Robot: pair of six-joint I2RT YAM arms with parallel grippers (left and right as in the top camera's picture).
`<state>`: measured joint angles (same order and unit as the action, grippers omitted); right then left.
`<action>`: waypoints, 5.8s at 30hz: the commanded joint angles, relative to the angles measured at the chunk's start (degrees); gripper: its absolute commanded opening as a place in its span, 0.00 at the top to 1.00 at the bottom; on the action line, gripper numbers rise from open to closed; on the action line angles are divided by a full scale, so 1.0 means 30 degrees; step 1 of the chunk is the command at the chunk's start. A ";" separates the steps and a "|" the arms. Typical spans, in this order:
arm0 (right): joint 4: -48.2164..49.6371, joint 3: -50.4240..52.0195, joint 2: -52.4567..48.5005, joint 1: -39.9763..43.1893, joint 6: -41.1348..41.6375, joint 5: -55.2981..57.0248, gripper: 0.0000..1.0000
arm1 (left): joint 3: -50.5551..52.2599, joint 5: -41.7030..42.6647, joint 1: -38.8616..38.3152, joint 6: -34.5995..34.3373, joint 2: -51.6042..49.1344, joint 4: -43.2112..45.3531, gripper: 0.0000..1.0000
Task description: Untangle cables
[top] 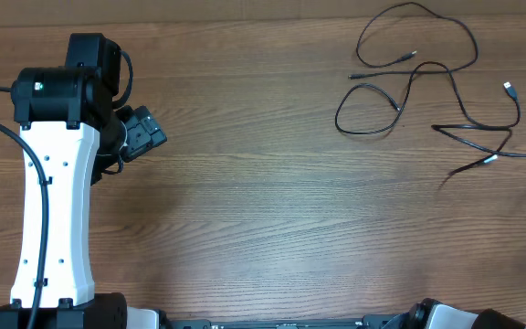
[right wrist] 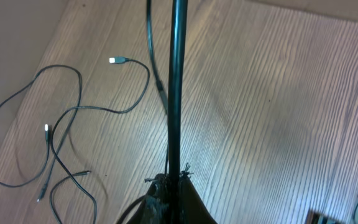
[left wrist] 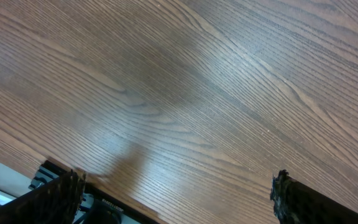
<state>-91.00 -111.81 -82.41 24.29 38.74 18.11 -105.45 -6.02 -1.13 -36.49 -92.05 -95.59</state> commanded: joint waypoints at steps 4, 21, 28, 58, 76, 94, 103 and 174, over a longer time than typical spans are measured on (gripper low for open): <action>0.0386 0.1894 0.0000 0.0066 0.0736 -0.0495 0.96 | 0.0087 0.0029 -0.0007 0.0095 -0.0036 0.0022 0.00; 0.3905 1.0389 -0.0889 0.0051 0.3592 -0.1071 0.96 | 0.0087 0.0022 -0.0007 0.0095 -0.0036 0.0022 0.00; 0.5617 1.2254 -0.0896 0.0051 0.3599 -0.1603 0.96 | 0.0087 0.0029 -0.0007 0.0095 -0.0036 0.0022 0.00; 1.1883 1.5970 -0.2667 0.0051 0.3009 -0.4073 0.92 | 0.0087 0.0029 -0.0007 0.0095 -0.0036 0.0022 0.01; 1.1009 1.5919 -0.2718 -0.0240 0.0918 -0.5916 0.26 | 0.0087 0.0029 -0.0007 0.0095 -0.0036 0.0022 0.00; 1.3959 2.0546 -0.2718 -0.1144 0.1064 -0.5661 0.16 | 0.0087 0.0029 -0.0007 0.0095 -0.0036 0.0022 0.00; 1.4243 2.0771 -0.2718 -0.2812 0.1144 -0.5807 0.41 | 0.0087 0.0022 -0.0007 0.0095 -0.0036 0.0022 0.00; 1.4185 1.3034 -0.8051 0.4816 -0.1151 -0.3395 0.18 | 0.0087 0.0029 -0.0007 0.0095 -0.0036 0.0022 0.01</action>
<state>-49.08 -72.10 -105.19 38.96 35.64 6.46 -105.45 -6.02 -1.13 -36.49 -92.05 -95.59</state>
